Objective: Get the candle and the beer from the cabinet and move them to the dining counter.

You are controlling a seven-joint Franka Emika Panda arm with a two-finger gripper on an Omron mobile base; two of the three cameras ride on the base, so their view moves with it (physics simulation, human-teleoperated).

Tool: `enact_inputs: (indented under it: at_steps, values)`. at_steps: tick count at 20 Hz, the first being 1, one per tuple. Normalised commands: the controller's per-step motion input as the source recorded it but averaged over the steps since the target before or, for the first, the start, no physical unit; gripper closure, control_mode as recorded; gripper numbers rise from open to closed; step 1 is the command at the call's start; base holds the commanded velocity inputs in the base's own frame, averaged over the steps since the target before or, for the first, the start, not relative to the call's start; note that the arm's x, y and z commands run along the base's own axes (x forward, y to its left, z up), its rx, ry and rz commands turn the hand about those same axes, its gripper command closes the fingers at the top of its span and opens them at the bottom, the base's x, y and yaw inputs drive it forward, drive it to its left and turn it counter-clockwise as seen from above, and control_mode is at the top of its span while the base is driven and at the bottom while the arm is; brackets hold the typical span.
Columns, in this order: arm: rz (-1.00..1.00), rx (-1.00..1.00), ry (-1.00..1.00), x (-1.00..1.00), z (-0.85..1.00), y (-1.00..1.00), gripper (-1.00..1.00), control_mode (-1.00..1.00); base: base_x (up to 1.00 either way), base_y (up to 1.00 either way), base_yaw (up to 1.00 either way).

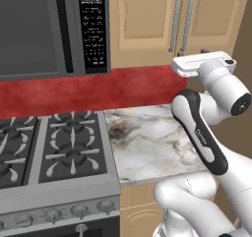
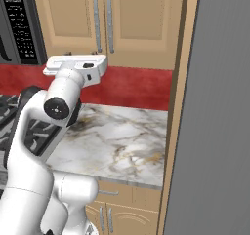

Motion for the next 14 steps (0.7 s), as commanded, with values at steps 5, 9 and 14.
enact_inputs:
  at_steps: [5, 9, 14]
  values:
    - [0.01, 0.02, -0.01, 0.0, 0.09, -0.02, -1.0, -1.0, 0.0, 0.0, 0.0]
    - [0.0, 0.0, 0.02, 0.23, 0.0, 0.0, -1.0, -1.0, 0.0, 0.0, 0.0]
    - [0.01, 0.0, 0.0, 0.31, 0.02, -0.01, -1.0, -1.0, 0.0, 0.0, 0.0]
